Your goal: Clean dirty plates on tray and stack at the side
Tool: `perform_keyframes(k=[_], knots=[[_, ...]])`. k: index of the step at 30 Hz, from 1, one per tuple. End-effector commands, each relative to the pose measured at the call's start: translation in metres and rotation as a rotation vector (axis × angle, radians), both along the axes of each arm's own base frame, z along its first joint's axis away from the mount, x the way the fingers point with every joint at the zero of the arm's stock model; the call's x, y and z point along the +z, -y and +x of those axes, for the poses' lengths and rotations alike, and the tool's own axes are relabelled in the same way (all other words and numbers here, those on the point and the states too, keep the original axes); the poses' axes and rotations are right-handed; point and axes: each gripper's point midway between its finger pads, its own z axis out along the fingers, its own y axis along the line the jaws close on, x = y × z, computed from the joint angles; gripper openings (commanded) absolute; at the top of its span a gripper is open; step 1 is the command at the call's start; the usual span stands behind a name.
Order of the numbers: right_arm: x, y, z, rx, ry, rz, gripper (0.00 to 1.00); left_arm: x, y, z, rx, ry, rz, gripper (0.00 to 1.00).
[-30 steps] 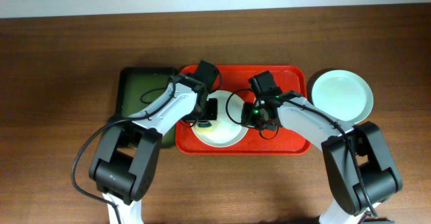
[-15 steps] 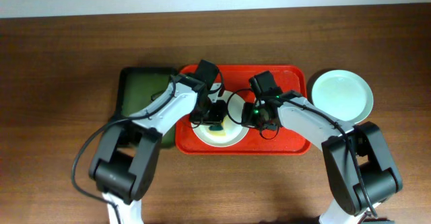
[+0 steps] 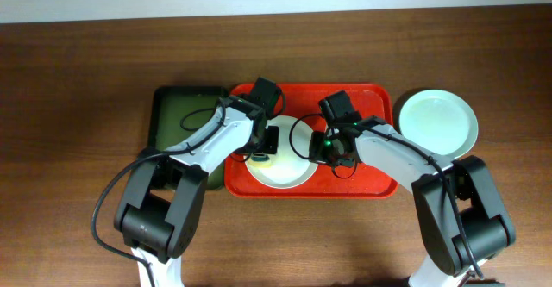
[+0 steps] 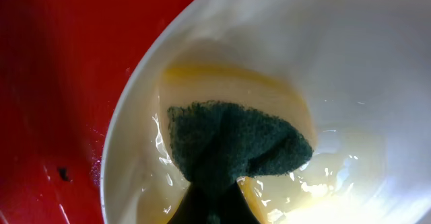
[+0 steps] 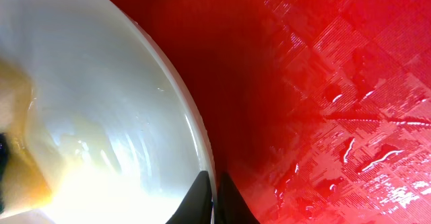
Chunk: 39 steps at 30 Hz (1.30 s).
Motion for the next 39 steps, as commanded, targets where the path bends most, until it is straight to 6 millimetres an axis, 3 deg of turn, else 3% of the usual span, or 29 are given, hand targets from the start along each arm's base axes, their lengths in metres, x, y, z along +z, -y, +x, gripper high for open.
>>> perform_keyframes(k=[1,8,11,13,16,18,21,22,23,25,28,31,35,39], knots=[[-0.008,-0.001,-0.01,0.012,-0.029,-0.011,0.05,-0.023,-0.007,-0.01,0.027,-0.051,0.031,0.0],[-0.008,-0.001,-0.01,0.012,-0.028,-0.011,0.05,-0.038,0.07,-0.069,-0.131,-0.184,-0.256,0.0],[-0.008,-0.001,-0.01,0.012,-0.029,-0.011,0.05,-0.032,0.088,-0.082,-0.198,-0.22,-0.327,0.0],[-0.008,-0.001,-0.01,0.012,-0.029,-0.011,0.05,-0.016,0.092,-0.073,-0.239,-0.193,-0.37,0.0],[-0.008,-0.001,-0.011,0.012,-0.032,-0.012,0.05,0.023,0.058,-0.03,-0.158,-0.033,-0.271,0.0],[-0.008,-0.001,-0.011,0.012,-0.032,-0.012,0.05,0.061,0.019,-0.006,-0.075,0.078,-0.199,0.0],[-0.008,-0.001,-0.011,0.012,-0.032,-0.012,0.05,0.109,-0.033,0.011,0.037,0.214,-0.131,0.0],[-0.008,-0.001,-0.011,0.012,-0.032,-0.012,0.05,0.114,-0.042,0.013,0.057,0.227,-0.116,0.0],[-0.008,-0.001,-0.011,0.012,-0.032,-0.012,0.05,0.117,-0.066,0.014,0.107,0.234,-0.061,0.0],[-0.008,0.0,-0.012,0.012,-0.035,-0.013,0.06,0.107,-0.104,0.011,0.185,0.199,0.036,0.01],[-0.008,0.0,-0.012,0.012,-0.035,-0.013,0.06,0.09,-0.143,0.003,0.265,0.149,0.115,0.0],[-0.008,0.0,-0.012,0.012,-0.035,-0.013,0.06,0.06,-0.176,-0.01,0.339,0.099,0.161,0.0],[-0.008,-0.001,-0.011,0.012,-0.032,-0.012,0.06,0.031,-0.187,-0.009,0.376,0.135,0.144,0.08],[-0.008,-0.001,-0.011,0.012,-0.032,-0.012,0.06,0.026,-0.187,-0.009,0.377,0.14,0.143,0.06]])
